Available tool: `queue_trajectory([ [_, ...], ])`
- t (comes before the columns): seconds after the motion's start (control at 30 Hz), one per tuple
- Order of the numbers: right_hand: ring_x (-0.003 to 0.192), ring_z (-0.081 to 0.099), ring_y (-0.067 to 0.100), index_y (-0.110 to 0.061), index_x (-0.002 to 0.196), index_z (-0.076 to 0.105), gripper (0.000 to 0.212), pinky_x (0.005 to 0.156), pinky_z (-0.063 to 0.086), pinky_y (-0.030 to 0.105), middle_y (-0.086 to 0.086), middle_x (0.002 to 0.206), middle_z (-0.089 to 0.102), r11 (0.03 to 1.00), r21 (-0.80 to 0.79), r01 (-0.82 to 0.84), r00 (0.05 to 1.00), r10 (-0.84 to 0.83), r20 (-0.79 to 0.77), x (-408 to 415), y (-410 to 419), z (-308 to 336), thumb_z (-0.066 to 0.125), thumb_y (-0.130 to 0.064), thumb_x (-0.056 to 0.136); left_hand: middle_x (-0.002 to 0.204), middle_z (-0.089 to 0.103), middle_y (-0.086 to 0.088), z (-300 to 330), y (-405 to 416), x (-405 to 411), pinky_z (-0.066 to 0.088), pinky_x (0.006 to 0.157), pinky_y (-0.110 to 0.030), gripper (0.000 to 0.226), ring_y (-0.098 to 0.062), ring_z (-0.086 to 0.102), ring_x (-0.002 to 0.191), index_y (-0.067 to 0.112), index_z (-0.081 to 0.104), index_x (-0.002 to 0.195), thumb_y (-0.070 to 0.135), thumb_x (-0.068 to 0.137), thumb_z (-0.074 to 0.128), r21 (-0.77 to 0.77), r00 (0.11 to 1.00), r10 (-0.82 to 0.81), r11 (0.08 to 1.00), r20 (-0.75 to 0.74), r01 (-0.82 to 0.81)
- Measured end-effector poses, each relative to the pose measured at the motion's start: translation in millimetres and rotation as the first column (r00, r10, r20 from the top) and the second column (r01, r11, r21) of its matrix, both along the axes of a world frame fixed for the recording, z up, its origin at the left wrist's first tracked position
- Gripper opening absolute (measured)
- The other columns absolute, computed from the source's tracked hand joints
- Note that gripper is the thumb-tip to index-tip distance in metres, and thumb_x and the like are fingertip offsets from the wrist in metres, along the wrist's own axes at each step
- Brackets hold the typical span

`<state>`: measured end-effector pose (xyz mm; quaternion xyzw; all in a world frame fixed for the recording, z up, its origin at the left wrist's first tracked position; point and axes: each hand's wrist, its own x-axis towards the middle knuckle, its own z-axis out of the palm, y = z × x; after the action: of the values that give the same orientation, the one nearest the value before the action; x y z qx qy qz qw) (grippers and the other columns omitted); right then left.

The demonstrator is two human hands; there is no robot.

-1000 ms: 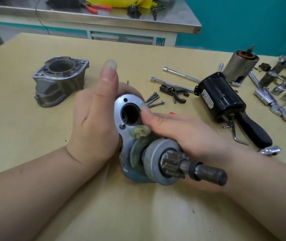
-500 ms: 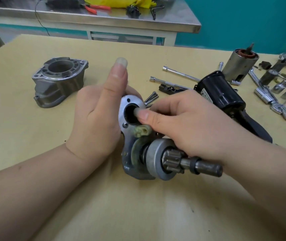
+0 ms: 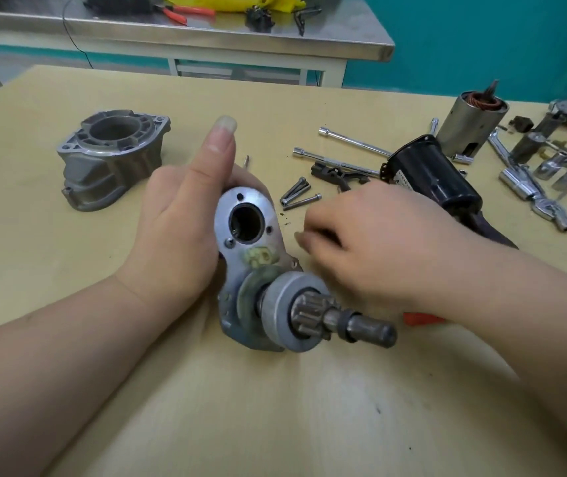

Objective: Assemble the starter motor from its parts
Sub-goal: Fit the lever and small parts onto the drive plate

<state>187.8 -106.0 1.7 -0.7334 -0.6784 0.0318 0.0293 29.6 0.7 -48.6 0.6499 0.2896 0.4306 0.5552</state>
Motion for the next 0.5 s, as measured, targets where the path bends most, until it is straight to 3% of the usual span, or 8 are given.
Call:
queue_trajectory([
  [0.07,0.074,0.056,0.027,-0.027,0.081,0.044,0.032,0.058,0.037,0.035,-0.005,0.072,0.048,0.997,0.0,-0.074,0.977,0.072,0.198,-2,0,-8,0.036,-0.048,0.103,0.065,0.07,-0.018,2,4,0,0.053,0.07,-0.048,0.075,-0.033,0.064,0.065,0.014,0.078,0.062,0.078,0.087,0.047,-0.068,1.0,-0.023,0.997,0.017,0.024],
  [0.2,0.084,0.058,0.026,-0.027,0.085,0.045,0.029,0.063,0.044,0.036,-0.006,0.084,0.056,0.996,0.067,-0.059,0.98,0.045,0.192,-3,-1,-15,0.04,-0.048,0.104,0.071,0.062,-0.029,11,3,1,0.054,0.06,-0.035,0.085,-0.036,0.06,0.062,-0.007,0.068,0.074,0.071,0.096,0.045,-0.252,0.979,-0.09,0.958,0.183,0.135],
  [0.27,0.097,0.06,0.019,-0.027,0.102,0.057,0.011,0.075,0.052,0.039,-0.008,0.097,0.061,0.974,0.225,-0.006,0.997,0.023,-0.073,2,-10,-22,0.05,-0.036,0.104,0.076,0.059,-0.03,16,3,-4,0.053,0.056,-0.028,0.082,-0.033,0.058,0.06,-0.008,0.063,0.082,0.066,0.103,0.036,-0.272,0.963,-0.081,0.95,0.258,0.153],
  [0.3,0.104,0.061,0.013,-0.027,0.12,0.06,0.021,0.084,0.053,0.037,-0.009,0.109,0.063,0.942,0.335,0.024,0.968,0.062,-0.244,0,-20,-24,0.056,-0.026,0.1,0.076,0.06,-0.028,19,4,-6,0.053,0.055,-0.026,0.08,-0.03,0.06,0.06,-0.007,0.063,0.084,0.063,0.105,0.031,-0.272,0.959,-0.078,0.95,0.271,0.155],
  [0.37,0.127,0.056,0.007,-0.024,0.148,0.047,0.065,0.1,0.047,0.023,-0.01,0.134,0.059,0.913,0.407,0.028,0.829,0.206,-0.52,-14,-25,-28,0.062,-0.019,0.085,0.076,0.062,-0.019,20,5,-11,0.055,0.056,-0.021,0.079,-0.02,0.064,0.063,-0.006,0.065,0.087,0.059,0.109,0.027,-0.265,0.949,-0.043,0.955,0.312,0.131],
  [0.43,0.144,0.046,0.009,-0.031,0.156,0.036,0.092,0.107,0.04,0.019,-0.02,0.141,0.053,0.953,0.299,0.055,0.625,0.2,-0.754,-35,-22,-30,0.067,-0.045,0.071,0.086,0.039,-0.023,25,-1,-9,0.053,0.061,-0.022,0.085,-0.023,0.054,0.073,-0.02,0.052,0.1,0.064,0.1,0.039,-0.351,0.912,-0.014,0.92,0.409,0.172],
  [0.47,0.145,0.045,0.005,-0.039,0.155,0.035,0.101,0.106,0.041,0.019,-0.029,0.139,0.052,0.965,0.238,0.111,0.544,0.141,-0.827,-46,-20,-31,0.071,-0.059,0.062,0.091,0.024,-0.024,27,-5,-7,0.052,0.062,-0.025,0.084,-0.027,0.047,0.074,-0.017,0.045,0.099,0.066,0.093,0.046,-0.38,0.894,0.007,0.906,0.448,0.184],
  [0.5,0.141,0.046,-0.002,-0.047,0.154,0.033,0.109,0.102,0.045,0.018,-0.033,0.138,0.05,0.958,0.246,0.15,0.519,0.135,-0.844,-55,-20,-34,0.076,-0.069,0.057,0.092,0.022,-0.02,25,-7,-4,0.052,0.063,-0.029,0.075,-0.03,0.046,0.074,-0.007,0.044,0.095,0.068,0.09,0.05,-0.388,0.891,0.037,0.908,0.453,0.159],
])
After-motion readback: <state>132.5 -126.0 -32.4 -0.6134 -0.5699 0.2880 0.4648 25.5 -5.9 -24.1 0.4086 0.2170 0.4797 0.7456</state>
